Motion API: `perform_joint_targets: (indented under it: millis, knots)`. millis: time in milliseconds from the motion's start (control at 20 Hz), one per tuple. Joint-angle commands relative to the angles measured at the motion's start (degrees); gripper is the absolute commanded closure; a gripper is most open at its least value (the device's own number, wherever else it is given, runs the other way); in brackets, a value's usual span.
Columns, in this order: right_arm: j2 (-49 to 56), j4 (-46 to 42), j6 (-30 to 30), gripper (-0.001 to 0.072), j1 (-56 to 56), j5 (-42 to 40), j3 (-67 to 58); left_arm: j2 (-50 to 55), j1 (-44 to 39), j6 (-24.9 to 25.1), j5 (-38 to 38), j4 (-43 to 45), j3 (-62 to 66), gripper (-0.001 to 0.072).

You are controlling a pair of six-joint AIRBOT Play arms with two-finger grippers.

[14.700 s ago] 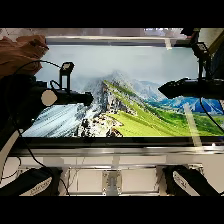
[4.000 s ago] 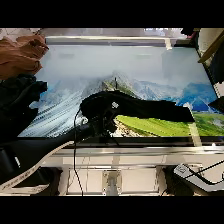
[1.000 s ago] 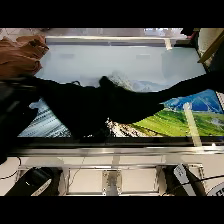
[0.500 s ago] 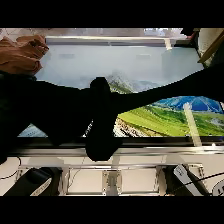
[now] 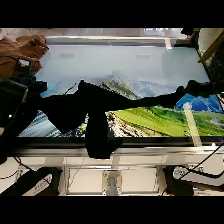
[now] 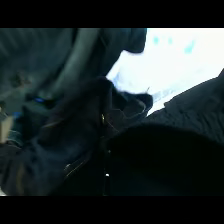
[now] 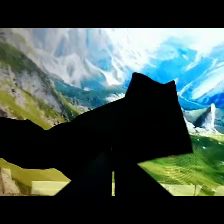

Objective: Fold the clothes and pants, and hang the long-sleeved shirts on hangers.

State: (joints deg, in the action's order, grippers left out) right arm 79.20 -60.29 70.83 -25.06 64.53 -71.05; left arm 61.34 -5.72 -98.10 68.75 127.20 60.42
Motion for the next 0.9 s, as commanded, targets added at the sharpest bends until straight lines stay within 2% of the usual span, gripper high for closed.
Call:
perform_joint_targets:
  millis: [0,50,100,150,200,350,400,450,550,700,850]
  knots:
    - [6.91,-2.19,3.32,0.0703,2.14,-8.28,2.21,6.19,3.69,-0.02,-8.59,-1.25,-2.54,0.0684]
    - [7.74,-2.01,3.28,0.0701,2.12,-8.41,2.21,7.34,3.67,-0.04,-9.88,-1.27,-2.54,0.0684]
    - [7.93,-1.88,3.17,0.0557,2.12,-8.37,2.21,8.39,3.65,-0.04,-10.05,-1.29,-2.54,0.0684]
    - [7.61,-1.22,2.6,0.0287,2.12,-7.39,1.88,9.22,3.58,-0.04,-10.01,-1.36,-2.54,0.0684]
    - [6.88,0.07,0.11,0.0238,2.12,-4.63,0.92,9.6,3.58,-0.02,-10.03,-1.27,-2.54,0.0684]
    - [1.22,7.13,-5.92,0.0239,2.25,3.43,-1.77,9.57,3.8,-0.22,-9.88,-1.07,-2.54,0.0669]
    - [-1.6,9.44,-6.54,0.0238,2.6,5.29,-1.84,9.46,3.8,-0.98,-9.64,-1.2,-2.54,0.0386]
    - [-3.96,9.68,-6.75,0.0239,3.43,8.17,-1.84,8.94,3.69,-2.27,-9.11,-1.64,-2.51,0.0008]
    - [-6.8,8.35,-7.13,0.0244,5.97,13.09,-0.66,5.79,3.58,-5.46,-7.04,-1.97,-2.54,0.0008]
    - [-8.37,7.89,-7.52,0.0266,10.78,13.92,6.49,-3.98,4.04,-11.56,-5.81,-4.26,-3.1,0.0012]
    - [-8.33,7.96,-8.37,0.0265,15.19,12.74,16.94,-15.3,5.55,-11.87,-4.2,-20.46,-9.68,0.0013]
